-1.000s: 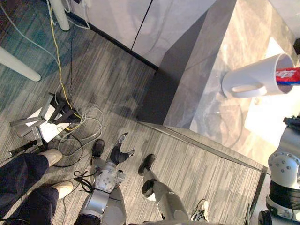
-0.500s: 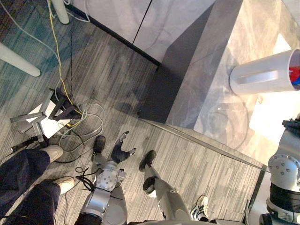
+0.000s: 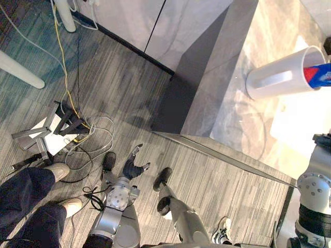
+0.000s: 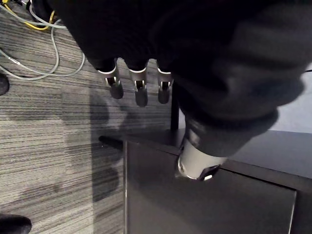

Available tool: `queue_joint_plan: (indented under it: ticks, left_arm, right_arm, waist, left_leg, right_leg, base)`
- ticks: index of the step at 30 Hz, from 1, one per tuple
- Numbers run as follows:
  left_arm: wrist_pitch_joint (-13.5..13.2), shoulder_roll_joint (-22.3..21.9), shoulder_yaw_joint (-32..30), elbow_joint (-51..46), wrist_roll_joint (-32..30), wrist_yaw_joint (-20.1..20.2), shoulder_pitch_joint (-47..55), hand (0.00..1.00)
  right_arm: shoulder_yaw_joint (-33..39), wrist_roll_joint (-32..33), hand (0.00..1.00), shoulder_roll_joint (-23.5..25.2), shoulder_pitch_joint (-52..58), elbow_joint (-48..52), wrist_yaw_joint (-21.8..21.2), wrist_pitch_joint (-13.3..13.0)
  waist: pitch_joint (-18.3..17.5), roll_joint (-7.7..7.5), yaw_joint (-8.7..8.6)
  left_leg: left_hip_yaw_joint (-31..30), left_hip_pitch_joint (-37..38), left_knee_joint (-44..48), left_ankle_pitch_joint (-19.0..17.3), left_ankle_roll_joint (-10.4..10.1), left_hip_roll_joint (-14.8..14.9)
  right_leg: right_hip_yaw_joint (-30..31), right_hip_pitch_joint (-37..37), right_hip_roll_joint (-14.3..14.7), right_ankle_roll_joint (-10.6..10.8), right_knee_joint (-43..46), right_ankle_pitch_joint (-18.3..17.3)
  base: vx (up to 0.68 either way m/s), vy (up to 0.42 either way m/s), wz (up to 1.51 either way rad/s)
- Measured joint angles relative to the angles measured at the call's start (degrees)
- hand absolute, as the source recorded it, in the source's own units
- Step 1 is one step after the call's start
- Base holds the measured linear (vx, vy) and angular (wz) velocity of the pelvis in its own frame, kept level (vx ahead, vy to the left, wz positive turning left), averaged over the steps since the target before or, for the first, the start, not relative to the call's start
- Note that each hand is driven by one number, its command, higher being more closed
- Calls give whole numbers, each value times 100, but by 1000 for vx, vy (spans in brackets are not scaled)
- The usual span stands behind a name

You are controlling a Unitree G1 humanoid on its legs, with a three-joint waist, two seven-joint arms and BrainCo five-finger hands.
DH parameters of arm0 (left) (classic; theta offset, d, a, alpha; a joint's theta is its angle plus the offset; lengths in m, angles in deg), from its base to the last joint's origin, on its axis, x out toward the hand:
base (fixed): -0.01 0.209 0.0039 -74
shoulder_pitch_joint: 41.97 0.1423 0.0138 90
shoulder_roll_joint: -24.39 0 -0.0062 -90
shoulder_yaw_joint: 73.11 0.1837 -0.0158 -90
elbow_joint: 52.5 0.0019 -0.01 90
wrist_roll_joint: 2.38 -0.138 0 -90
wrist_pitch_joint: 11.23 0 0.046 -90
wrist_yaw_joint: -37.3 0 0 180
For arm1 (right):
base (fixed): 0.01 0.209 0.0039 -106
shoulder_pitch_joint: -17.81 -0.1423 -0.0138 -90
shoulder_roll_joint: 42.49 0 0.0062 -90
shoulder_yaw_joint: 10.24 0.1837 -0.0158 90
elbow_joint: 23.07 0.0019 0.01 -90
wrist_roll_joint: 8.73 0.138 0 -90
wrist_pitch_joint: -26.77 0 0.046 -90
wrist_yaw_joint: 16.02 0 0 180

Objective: Organize washtable

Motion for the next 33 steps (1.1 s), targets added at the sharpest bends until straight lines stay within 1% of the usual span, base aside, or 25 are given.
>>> queue_joint_plan:
  ticks: [3, 4, 5, 6, 8, 9, 10, 11, 13, 14, 15, 16, 17, 18, 19, 21, 22, 23, 24, 25, 27, 29, 30, 31, 33]
  left_arm:
    - [35, -25, -1, 122, 1, 0, 1, 0]
    - [45, -37, 0, 279, 2, 3, 0, 0]
    - [51, -36, -1, 343, 2, 5, 2, 0]
    - [52, -41, -1, 505, 3, 4, 4, 0]
    - [52, -40, -7, 714, 4, 2, 36, 0]
    - [50, -38, -9, 995, 3, 0, 96, 0]
    - [48, -38, -8, 1114, 2, 0, 126, 0]
    - [47, -38, -8, 1367, 0, 0, 161, 0]
    - [44, -50, -7, 1668, -3, -4, 180, 0]
    - [34, -58, -11, 1901, -8, -5, 222, 0]
    - [24, -56, -24, 2107, -16, -12, 301, 0]
    - [23, -53, -23, 2222, -19, -13, 325, 0]
    - [20, -50, -28, 2458, -36, -18, 340, 0]
    - [12, -51, -35, 2680, -68, -52, 341, 0]
    - [8, -65, -64, 2815, -88, -84, 341, 0]
    - [11, -244, -283, 3249, -137, -233, 368, 0]
    - [11, -312, -330, 3333, -143, -270, 395, 0]
    - [10, -410, -422, 3469, -142, -296, 408, 0]
    - [10, -511, -601, 3668, -117, -346, 455, 0]
    - [10, -523, -668, 3718, -96, -390, 512, 0]
    - [13, -596, -1086, 3968, 91, -518, 538, 0]
    - [18, -703, -1461, 4175, 268, -549, 563, 0]
    - [18, -723, -1577, 4204, 333, -561, 563, 0]
    - [14, -806, -1864, 4335, 577, -591, 573, 0]
    - [16, -916, -2160, 4452, 820, -641, 550, 0]
  right_arm:
    - [199, 2, 0, 0, 7, -5, 5, 1]
    - [340, 4, 0, 0, 12, -8, -4, 2]
    - [405, 5, 0, -5, 10, -8, -5, 2]
    - [622, 17, 0, -9, -8, -12, -4, -7]
    - [844, 21, 0, -9, -10, -23, -2, -21]
    - [1017, 20, 0, -12, -37, -62, 6, -76]
    - [1103, 18, 0, -12, -32, -94, 16, -102]
    - [1290, 16, 0, -13, -33, -208, 71, -232]
    - [1572, 11, 0, -13, -52, -373, 187, -394]
    - [1803, -43, 0, -6, -37, -502, 333, -520]
    - [2036, -227, 0, 4, 1, -607, 536, -638]
    - [2131, -302, 0, 3, 53, -691, 630, -719]
    - [2305, -668, 0, 30, 223, -899, 883, -840]
    - [2425, -1227, 0, 110, 402, -1174, 1243, -869]
    - [2452, -1506, 0, 207, 495, -1349, 1429, -861]
    - [2441, -2008, 0, 788, 871, -2134, 1938, -658]
    - [2444, -2020, 0, 975, 998, -2325, 2035, -601]
    - [2458, -2060, 0, 1270, 1185, -2581, 2162, -482]
    - [2466, -2220, 0, 1740, 1542, -3012, 2307, -296]
    - [2455, -2241, 0, 1895, 1692, -3180, 2331, -227]
    - [2422, -2199, 0, 2509, 2153, -3746, 2315, -66]
    - [2191, -2074, 0, 2890, 2458, -4183, 2172, -41]
    - [2098, -1991, 0, 3001, 2557, -4349, 2090, -38]
    - [1789, -1775, 0, 3043, 2710, -4997, 1846, 33]
    - [1705, -1650, 0, 3042, 2697, -5780, 1618, 186]
  waist:
    - [-192, 19, -35]
    - [-409, 61, -61]
    - [-507, 95, -72]
    - [-669, 225, -104]
    - [-865, 342, -139]
    - [-1124, 438, -192]
    - [-1241, 484, -202]
    - [-1438, 550, -240]
    - [-1582, 667, -298]
    - [-1712, 746, -402]
    - [-1857, 762, -496]
    - [-1935, 771, -525]
    - [-2089, 775, -534]
    - [-2156, 792, -549]
    - [-2197, 822, -559]
    - [-2340, 1082, -657]
    - [-2374, 1142, -669]
    - [-2411, 1228, -664]
    - [-2443, 1332, -674]
    - [-2459, 1358, -676]
    - [-2462, 1441, -700]
    - [-2439, 1488, -707]
    - [-2435, 1491, -714]
    - [-2397, 1552, -724]
    - [-2405, 1559, -713]
  left_leg:
    - [89, 41, 0, 1, 1, -3]
    - [156, 106, -3, 0, 0, -6]
    - [173, 155, -11, 0, 0, -7]
    - [217, 329, -29, -7, -7, -3]
    - [338, 550, -71, -63, 4, 2]
    - [474, 755, -169, -95, 32, -14]
    - [536, 829, -227, -130, 41, -16]
    - [642, 979, -331, -147, 34, -24]
    - [756, 1187, -451, -148, 34, -30]
    - [770, 1315, -540, -145, 34, -92]
    - [784, 1440, -621, -137, 29, -196]
    - [797, 1471, -622, -139, 25, -240]
    - [838, 1524, -626, -142, 22, -311]
    - [865, 1604, -625, -132, -9, -355]
    - [869, 1637, -631, -112, -48, -357]
    - [784, 1782, -725, -54, -78, -289]
    - [777, 1828, -758, -47, -87, -287]
    - [781, 1915, -799, -44, -90, -287]
    - [786, 2041, -827, -47, -91, -292]
    - [796, 2082, -840, -48, -91, -295]
    - [845, 2259, -845, -60, -92, -324]
    - [950, 2399, -846, -110, -79, -341]
    - [972, 2428, -847, -129, -72, -344]
    - [1067, 2532, -865, -184, -66, -351]
    - [1096, 2612, -933, -197, -51, -370]
  right_leg:
    - [81, 4, -7, 0, -31, 0]
    - [159, 53, -9, 0, -80, 0]
    - [163, 93, -9, 0, -93, 0]
    - [186, 237, -8, 0, -97, 0]
    - [276, 369, -14, 0, -95, -1]
    - [390, 438, -37, 0, -95, -2]
    - [443, 452, -43, 0, -94, -2]
    - [510, 478, -52, 1, -92, -4]
    - [579, 579, -57, 2, -92, -44]
    - [594, 666, -105, 48, -78, -190]
    - [608, 753, -206, 62, -66, -466]
    - [612, 788, -247, 57, -67, -608]
    - [626, 823, -310, 52, -68, -850]
    - [630, 897, -352, 42, -67, -1098]
    - [630, 921, -350, 25, -70, -1181]
    - [592, 1035, -260, 21, -56, -1250]
    - [587, 1062, -256, 15, -54, -1266]
    - [594, 1121, -252, 21, -56, -1277]
    - [593, 1240, -257, 23, -56, -1310]
    - [597, 1270, -261, 27, -54, -1321]
    - [613, 1429, -295, 48, -59, -1340]
    - [631, 1545, -323, 79, -53, -1363]
    - [641, 1581, -331, 87, -51, -1375]
    - [677, 1659, -353, 94, -50, -1428]
    - [705, 1697, -370, 106, -45, -1456]
  base:
    - [18, 49, -13]
    - [30, 46, -12]
    - [52, 68, -9]
    - [49, 71, -8]
    - [27, 74, -23]
    - [-3, 62, -35]
    - [-8, 80, -46]
    - [-12, 67, -36]
    - [-15, 57, -23]
    - [4, 55, 1]
    - [25, 46, 7]
    - [57, 13, 1]
    - [82, -29, -2]
    - [81, -48, -4]
    - [73, -83, -1]
    - [51, -86, 4]
    - [42, -45, 4]
    - [39, -20, 1]
    - [30, -10, -2]
    - [32, -2, 0]
    - [11, 7, -4]
    - [-20, 11, -10]
    - [-52, 10, -14]
    - [-50, 5, -13]
    - [-21, 2, -7]
